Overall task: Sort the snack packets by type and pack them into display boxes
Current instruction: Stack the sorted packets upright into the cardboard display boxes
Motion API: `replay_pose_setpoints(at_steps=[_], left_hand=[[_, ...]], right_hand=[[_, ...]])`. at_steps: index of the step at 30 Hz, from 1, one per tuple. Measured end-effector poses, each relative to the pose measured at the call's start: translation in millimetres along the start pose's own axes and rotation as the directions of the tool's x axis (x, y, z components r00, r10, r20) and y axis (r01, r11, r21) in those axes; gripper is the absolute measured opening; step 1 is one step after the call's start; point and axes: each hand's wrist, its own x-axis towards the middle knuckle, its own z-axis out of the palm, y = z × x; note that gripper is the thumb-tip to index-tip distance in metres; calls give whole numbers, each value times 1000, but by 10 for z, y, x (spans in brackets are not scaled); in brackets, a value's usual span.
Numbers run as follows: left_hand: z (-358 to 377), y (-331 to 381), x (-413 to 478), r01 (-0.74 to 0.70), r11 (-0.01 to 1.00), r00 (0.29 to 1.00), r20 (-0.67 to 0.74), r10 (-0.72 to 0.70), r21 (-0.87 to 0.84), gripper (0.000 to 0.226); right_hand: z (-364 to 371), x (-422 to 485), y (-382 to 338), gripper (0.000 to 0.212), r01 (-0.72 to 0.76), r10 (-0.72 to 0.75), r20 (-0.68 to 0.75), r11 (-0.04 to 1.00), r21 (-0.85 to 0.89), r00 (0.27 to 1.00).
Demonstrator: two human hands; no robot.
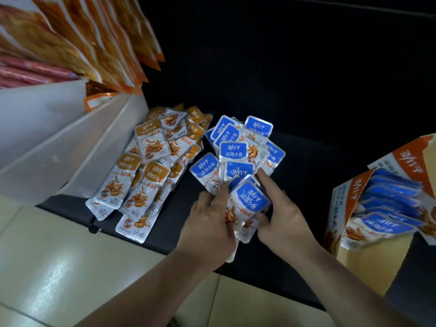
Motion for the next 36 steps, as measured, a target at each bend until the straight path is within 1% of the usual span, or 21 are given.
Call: replay_pose_setpoints(at_steps=[1, 3, 5, 7, 10, 12, 13, 15, 17, 18, 19, 21, 22, 24, 27, 28, 30, 32, 34, 36], left_hand=[[-6, 22, 0, 9, 1000, 1000, -4, -10, -10, 90], [0, 57, -3, 34, 999, 999, -7, -35, -41, 90], [16, 118, -8, 46, 989, 999, -6, -48, -139, 89], [29, 187, -2, 80, 958, 997, 1, -82, -277, 89], [18, 246, 70, 103, 924, 994, 62, -87, -368, 89], [23, 252, 114, 130, 886, 991, 92, -99, -445, 81], [33, 248, 126, 136, 884, 990, 101, -101, -447, 73], [22, 261, 126, 115, 922, 989, 126, -72, -370, 64], [-8, 298, 121, 87, 949, 984, 176, -34, -303, 67], [-18, 320, 123, 97, 951, 979, 202, -38, -293, 69], [-13, 340, 131, 116, 949, 974, 219, -51, -294, 68], [-34, 434, 143, 158, 922, 970, 230, -78, -353, 57], [-41, 478, 143, 180, 902, 969, 229, -94, -392, 54], [-19, 489, 171, 225, 865, 964, 231, -130, -449, 55], [-15, 465, 202, 236, 789, 967, 217, -134, -567, 40], [-15, 434, 205, 230, 766, 968, 226, -114, -601, 41], [-57, 390, 193, 217, 752, 966, 246, -75, -623, 47], [-102, 343, 180, 203, 725, 972, 224, -70, -658, 49], [-131, 303, 163, 169, 705, 983, 174, -65, -689, 49], [-147, 303, 137, 84, 715, 994, 108, -12, -694, 56]], right_hand=[[4, -24, -41, 96, -31, 31, 8, 989, 146, 1000], [30, -61, -67, 91, -76, 79, 7, 936, 343, 997], [75, -73, -44, 85, -72, 93, -31, 913, 401, 995], [119, -74, -11, 80, -40, 88, -102, 916, 398, 991], [129, -74, 48, 80, -60, 125, -160, 931, 360, 979], [104, -72, 71, 83, -67, 122, -172, 953, 295, 978], [86, -74, 56, 84, -72, 120, -160, 957, 279, 980], [60, -65, 11, 85, -91, 128, -117, 957, 274, 985], [47, -39, 4, 85, -111, 144, -93, 949, 295, 985], [41, -31, 7, 87, -121, 154, -84, 942, 314, 984], [35, -26, 17, 89, -130, 165, -76, 932, 338, 983], [18, -32, 48, 90, -144, 183, -68, 913, 381, 981], [9, -40, 59, 89, -142, 183, -70, 907, 395, 981], [-12, -55, 40, 82, -118, 163, -73, 899, 421, 984], [-48, -59, 4, 78, -95, 147, -76, 881, 464, 986], [-63, -60, -10, 76, -94, 152, -81, 868, 488, 985], [-86, -55, -14, 74, -104, 184, -106, 851, 515, 977], [-121, -52, -46, 80, -134, 219, -122, 863, 488, 968], [-161, -62, -103, 85, -156, 227, -86, 854, 496, 970], [-215, -63, -170, 86, -126, 172, -24, 805, 579, 985]])
